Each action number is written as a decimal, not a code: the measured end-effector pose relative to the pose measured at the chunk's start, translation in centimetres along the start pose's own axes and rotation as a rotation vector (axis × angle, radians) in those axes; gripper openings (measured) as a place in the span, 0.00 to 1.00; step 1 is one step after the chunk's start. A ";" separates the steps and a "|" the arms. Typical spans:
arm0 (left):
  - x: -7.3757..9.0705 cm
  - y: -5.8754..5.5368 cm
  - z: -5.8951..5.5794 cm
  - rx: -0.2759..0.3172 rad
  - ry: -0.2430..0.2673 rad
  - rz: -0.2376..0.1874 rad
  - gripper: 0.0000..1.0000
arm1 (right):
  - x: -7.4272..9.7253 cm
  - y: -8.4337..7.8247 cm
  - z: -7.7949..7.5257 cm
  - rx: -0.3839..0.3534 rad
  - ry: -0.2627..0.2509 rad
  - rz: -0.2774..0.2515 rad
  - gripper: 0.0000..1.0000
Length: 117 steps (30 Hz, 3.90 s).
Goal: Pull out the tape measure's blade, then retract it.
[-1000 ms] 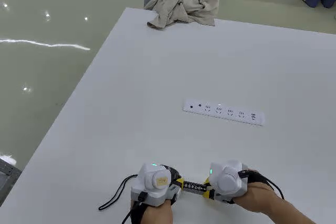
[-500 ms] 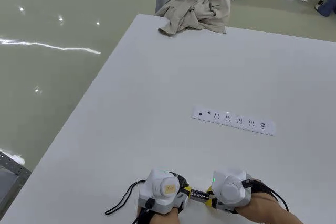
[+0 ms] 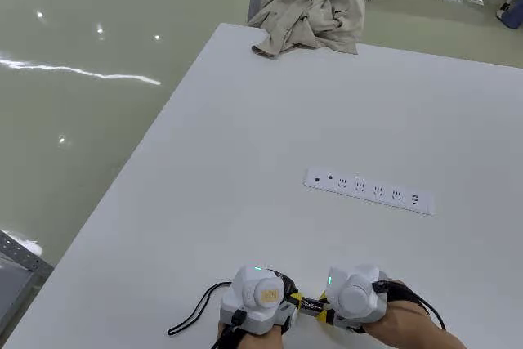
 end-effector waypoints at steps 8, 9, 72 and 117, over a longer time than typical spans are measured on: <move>-0.1 0.0 0.0 -0.001 -0.001 -0.001 0.59 | -0.4 0.5 -0.1 0.004 0.003 -0.002 0.13; -0.1 0.0 0.0 0.000 -0.001 0.000 0.59 | -0.4 0.6 -0.1 0.004 0.003 -0.002 0.13; 0.0 -0.1 0.0 -0.015 -0.001 -0.001 0.58 | -1.6 2.4 0.2 0.024 -0.032 -0.072 0.13; 0.1 0.1 -0.2 -0.019 0.003 -0.005 0.61 | -1.6 2.4 0.1 0.060 -0.021 -0.063 0.13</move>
Point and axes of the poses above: the centre of the closed fingertips' face, and the gripper's own axes: x roughly backward along the fingers, z roughly to its left, y roughly out of its top, the point moved 6 cm from there along x, roughly backward along the fingers, and after that the axes turned 3 degrees about z, right-handed, at the moved point
